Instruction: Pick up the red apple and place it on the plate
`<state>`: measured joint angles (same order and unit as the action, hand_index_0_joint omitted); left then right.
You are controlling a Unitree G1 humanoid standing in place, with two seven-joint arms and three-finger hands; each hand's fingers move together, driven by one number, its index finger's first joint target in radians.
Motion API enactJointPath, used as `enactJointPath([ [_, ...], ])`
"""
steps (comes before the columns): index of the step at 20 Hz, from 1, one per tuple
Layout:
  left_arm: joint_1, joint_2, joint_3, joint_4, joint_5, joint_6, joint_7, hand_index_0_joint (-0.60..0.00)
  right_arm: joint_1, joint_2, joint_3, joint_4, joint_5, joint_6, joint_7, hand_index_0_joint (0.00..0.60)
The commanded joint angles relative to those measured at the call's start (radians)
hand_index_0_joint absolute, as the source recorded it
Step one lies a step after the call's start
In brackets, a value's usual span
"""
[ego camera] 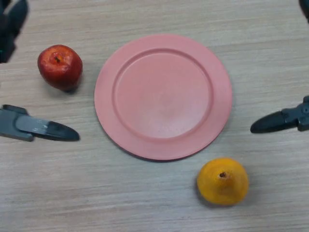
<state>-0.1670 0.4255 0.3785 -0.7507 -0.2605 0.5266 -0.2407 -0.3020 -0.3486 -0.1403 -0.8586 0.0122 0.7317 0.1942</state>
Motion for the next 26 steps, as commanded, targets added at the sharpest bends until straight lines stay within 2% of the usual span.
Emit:
enactJointPath([
  [1,-0.009,0.047,0.077,-0.054,-0.011,-0.132,0.005,0.0,-0.034,-0.038,-0.072,-0.039,0.03,-0.122,-0.044,0.0],
  [7,0.002,0.036,0.066,-0.087,-0.062,-0.048,-0.004,0.0,-0.026,-0.056,-0.085,-0.057,0.07,-0.088,-0.055,0.0],
  [9,0.023,0.051,0.065,-0.079,-0.013,-0.047,-0.051,0.0,-0.016,-0.045,-0.072,-0.047,0.073,-0.102,-0.055,0.0],
  [10,0.011,0.034,0.07,-0.06,-0.027,-0.031,-0.057,0.0,0.001,-0.034,-0.08,-0.051,0.092,-0.109,-0.049,0.0],
  [11,0.003,0.025,0.076,-0.054,-0.048,-0.016,-0.051,0.0,0.01,-0.027,-0.089,-0.059,0.109,-0.104,-0.044,0.0],
  [13,-0.048,0.045,0.082,-0.014,-0.124,0.039,-0.009,0.0,0.045,-0.019,-0.12,-0.109,0.189,-0.047,-0.036,0.0],
  [14,-0.085,0.065,0.064,0.051,-0.131,0.003,0.028,0.0,0.044,-0.025,-0.134,-0.116,0.218,-0.028,-0.052,0.0],
  [15,-0.101,0.071,0.052,0.086,-0.119,-0.037,0.041,0.0,0.039,-0.031,-0.136,-0.117,0.227,-0.016,-0.061,0.0],
  [16,-0.146,0.1,0.017,0.184,-0.088,-0.117,0.048,0.0,0.027,-0.046,-0.117,-0.11,0.225,-0.004,-0.075,0.0],
  [17,-0.163,0.109,-0.001,0.228,-0.067,-0.162,0.045,0.0,0.019,-0.049,-0.115,-0.108,0.229,0.007,-0.077,0.0],
  [18,-0.219,0.114,-0.046,0.337,-0.006,-0.258,0.069,0.0,0.018,-0.049,-0.13,-0.116,0.247,0.014,-0.076,0.0],
  [21,-0.292,0.109,-0.099,0.504,0.076,-0.406,0.103,0.0,0.042,-0.045,-0.177,-0.112,0.282,-0.015,-0.077,0.0],
  [23,-0.343,0.106,-0.127,0.633,0.102,-0.465,0.105,0.0,0.052,-0.056,-0.193,-0.09,0.294,-0.043,-0.089,0.0],
  [26,-0.408,0.102,-0.173,0.896,0.219,-0.652,0.134,0.0,0.065,-0.068,-0.219,-0.072,0.313,-0.057,-0.1,0.0],
])
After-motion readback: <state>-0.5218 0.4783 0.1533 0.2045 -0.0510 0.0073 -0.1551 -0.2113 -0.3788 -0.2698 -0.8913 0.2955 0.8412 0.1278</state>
